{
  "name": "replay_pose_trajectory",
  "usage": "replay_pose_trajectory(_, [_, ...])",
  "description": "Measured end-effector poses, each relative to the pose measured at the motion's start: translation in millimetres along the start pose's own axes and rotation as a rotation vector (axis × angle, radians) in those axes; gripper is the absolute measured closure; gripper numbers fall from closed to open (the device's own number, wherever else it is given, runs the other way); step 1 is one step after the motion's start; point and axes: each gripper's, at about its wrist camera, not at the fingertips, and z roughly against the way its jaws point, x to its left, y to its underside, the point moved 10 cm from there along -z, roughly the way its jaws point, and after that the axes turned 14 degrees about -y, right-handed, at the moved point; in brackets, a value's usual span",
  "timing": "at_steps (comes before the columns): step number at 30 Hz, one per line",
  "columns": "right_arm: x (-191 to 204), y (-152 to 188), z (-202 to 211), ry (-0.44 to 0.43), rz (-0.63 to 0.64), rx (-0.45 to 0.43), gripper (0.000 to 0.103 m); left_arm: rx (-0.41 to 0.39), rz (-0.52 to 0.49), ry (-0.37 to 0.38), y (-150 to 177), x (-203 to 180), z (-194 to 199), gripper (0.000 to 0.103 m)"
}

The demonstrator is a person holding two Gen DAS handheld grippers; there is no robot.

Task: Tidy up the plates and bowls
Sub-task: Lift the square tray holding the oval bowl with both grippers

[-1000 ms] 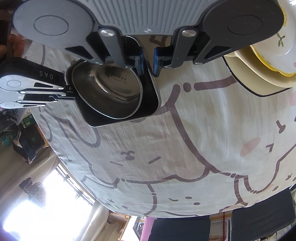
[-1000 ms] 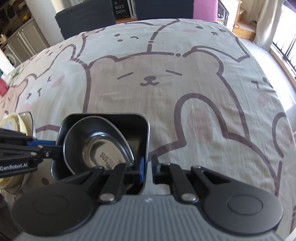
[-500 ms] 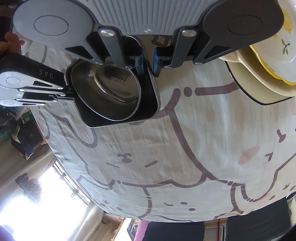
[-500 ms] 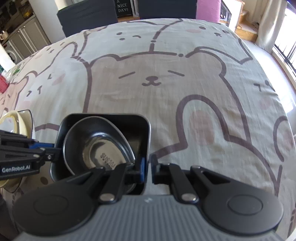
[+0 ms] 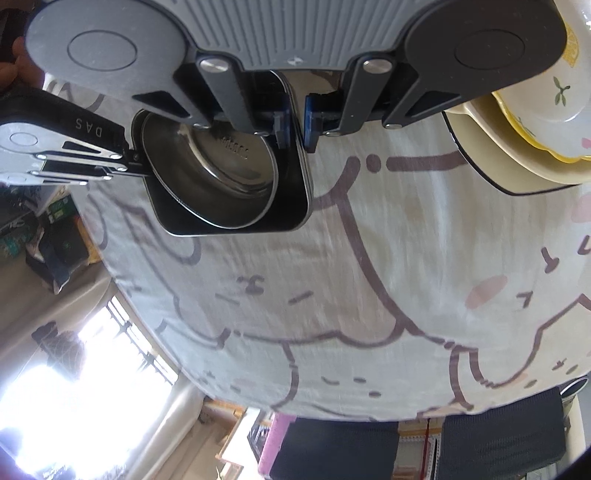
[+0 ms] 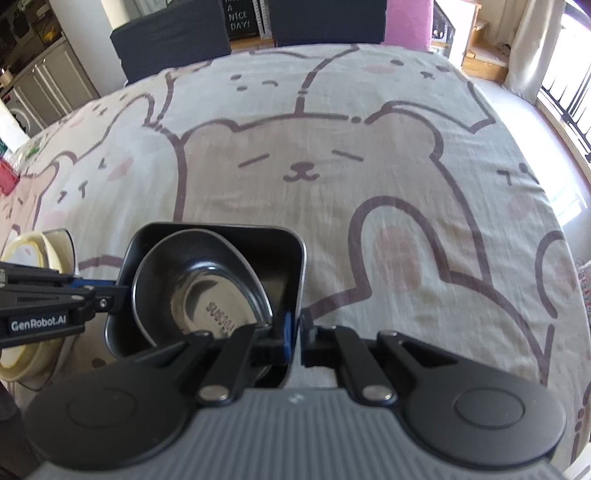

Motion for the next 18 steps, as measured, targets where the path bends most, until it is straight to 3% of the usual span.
replay_pose_trajectory(11, [34,-17,51,-0.076,-0.006,-0.170,0.098,-0.124,0.087,0.011,-13,29,61,0.097])
replay_pose_trajectory(18, [82,-26,55,-0.128,0.042,-0.207,0.098,-0.177,0.161,-0.016,-8,71,94,0.098])
